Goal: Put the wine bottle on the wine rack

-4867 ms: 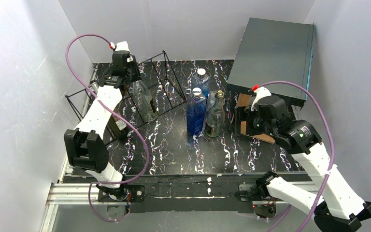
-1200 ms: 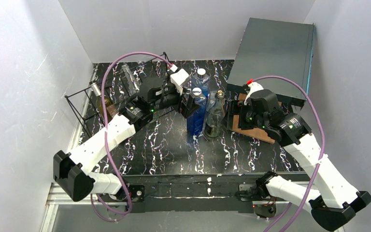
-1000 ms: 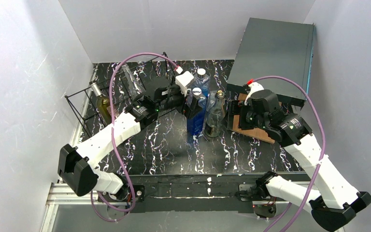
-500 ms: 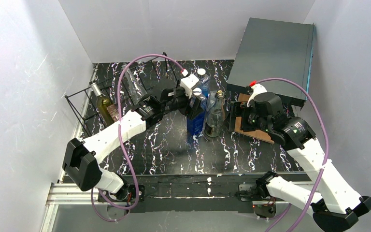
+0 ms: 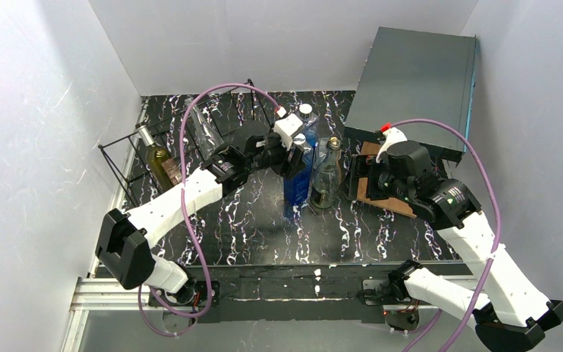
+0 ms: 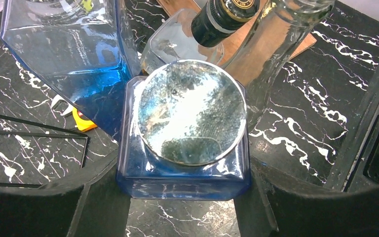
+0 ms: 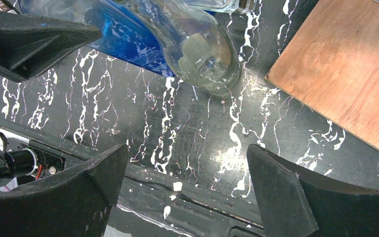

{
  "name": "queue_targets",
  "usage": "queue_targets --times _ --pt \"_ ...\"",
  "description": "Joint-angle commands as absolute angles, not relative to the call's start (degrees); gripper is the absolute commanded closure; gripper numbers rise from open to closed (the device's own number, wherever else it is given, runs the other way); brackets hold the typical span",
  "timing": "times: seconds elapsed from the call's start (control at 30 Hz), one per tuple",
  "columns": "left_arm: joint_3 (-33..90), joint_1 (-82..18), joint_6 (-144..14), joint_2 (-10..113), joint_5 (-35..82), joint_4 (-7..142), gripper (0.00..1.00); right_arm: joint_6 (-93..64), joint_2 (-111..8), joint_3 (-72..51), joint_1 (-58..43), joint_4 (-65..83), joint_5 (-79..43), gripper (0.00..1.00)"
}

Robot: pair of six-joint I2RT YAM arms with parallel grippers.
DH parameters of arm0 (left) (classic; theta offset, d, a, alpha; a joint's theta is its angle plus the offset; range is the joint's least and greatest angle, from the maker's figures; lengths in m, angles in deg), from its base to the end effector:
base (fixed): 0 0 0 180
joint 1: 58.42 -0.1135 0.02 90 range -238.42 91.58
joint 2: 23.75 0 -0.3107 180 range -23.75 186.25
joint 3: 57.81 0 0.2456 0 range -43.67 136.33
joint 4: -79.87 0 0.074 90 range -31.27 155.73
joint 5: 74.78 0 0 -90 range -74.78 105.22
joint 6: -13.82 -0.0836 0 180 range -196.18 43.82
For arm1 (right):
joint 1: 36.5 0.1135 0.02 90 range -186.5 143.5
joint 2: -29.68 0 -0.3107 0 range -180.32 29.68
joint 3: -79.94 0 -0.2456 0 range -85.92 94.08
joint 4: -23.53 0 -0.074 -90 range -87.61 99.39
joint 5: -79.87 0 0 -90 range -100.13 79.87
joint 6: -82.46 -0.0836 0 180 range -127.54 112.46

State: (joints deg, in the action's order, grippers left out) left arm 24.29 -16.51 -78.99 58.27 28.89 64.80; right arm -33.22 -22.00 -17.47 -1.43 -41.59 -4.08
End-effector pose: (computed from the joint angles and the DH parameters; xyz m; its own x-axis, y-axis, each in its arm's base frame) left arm 0.2640 -0.2635 0.3814 -0.1521 0.2005 -0.9678 0.8274 0.5615 -0.0137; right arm 0.1426 0.0893 0.3951 -0.6314 0.0833 -0.7710 -0.2512 0.9186 0.3050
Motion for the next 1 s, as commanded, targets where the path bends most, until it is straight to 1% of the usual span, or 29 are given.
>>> queue_targets --times 0.0,0.2,0.23,0.4,0.53,0.6,0.8,0.87,0.97 --pt "24.73 -16.13 -79.82 54.05 28.20 63.15 0.83 -33.28 -21.06 -17.80 -1.08 -41.01 -3.25 0.00" --pt "23.54 -16.02 -82.29 48.26 23.84 63.92 0.99 -33.38 -21.51 -17.80 -1.07 -40.70 -3.57 0.00" --pt "23.36 -16.05 -82.71 47.29 22.79 64.09 1.00 -33.38 -21.66 -17.80 -1.08 -40.58 -3.73 0.00" --pt "21.93 -16.10 -84.19 43.01 16.26 65.37 1.00 -33.47 -22.35 -17.74 -1.07 -40.04 -4.26 0.00" --pt "21.29 -16.10 -82.59 41.45 6.16 67.55 1.00 -33.60 -22.81 -17.71 -1.08 -39.72 -4.63 0.00" --pt "22.19 -17.22 -80.28 41.91 3.20 66.97 1.00 -33.67 -23.04 -17.79 -1.06 -39.49 -4.76 0.00" --pt "26.83 -27.95 -63.61 46.01 8.95 62.01 1.00 -33.90 -24.18 -17.46 -1.08 -38.48 -5.88 0.00" --pt "27.42 -31.05 -60.92 46.25 9.78 60.91 1.00 -33.99 -24.14 -17.37 -1.08 -38.55 -5.99 0.00" --pt "27.62 -33.09 -61.06 44.93 8.65 60.04 1.00 -33.93 -23.71 -17.36 -1.07 -38.95 -5.55 0.00"
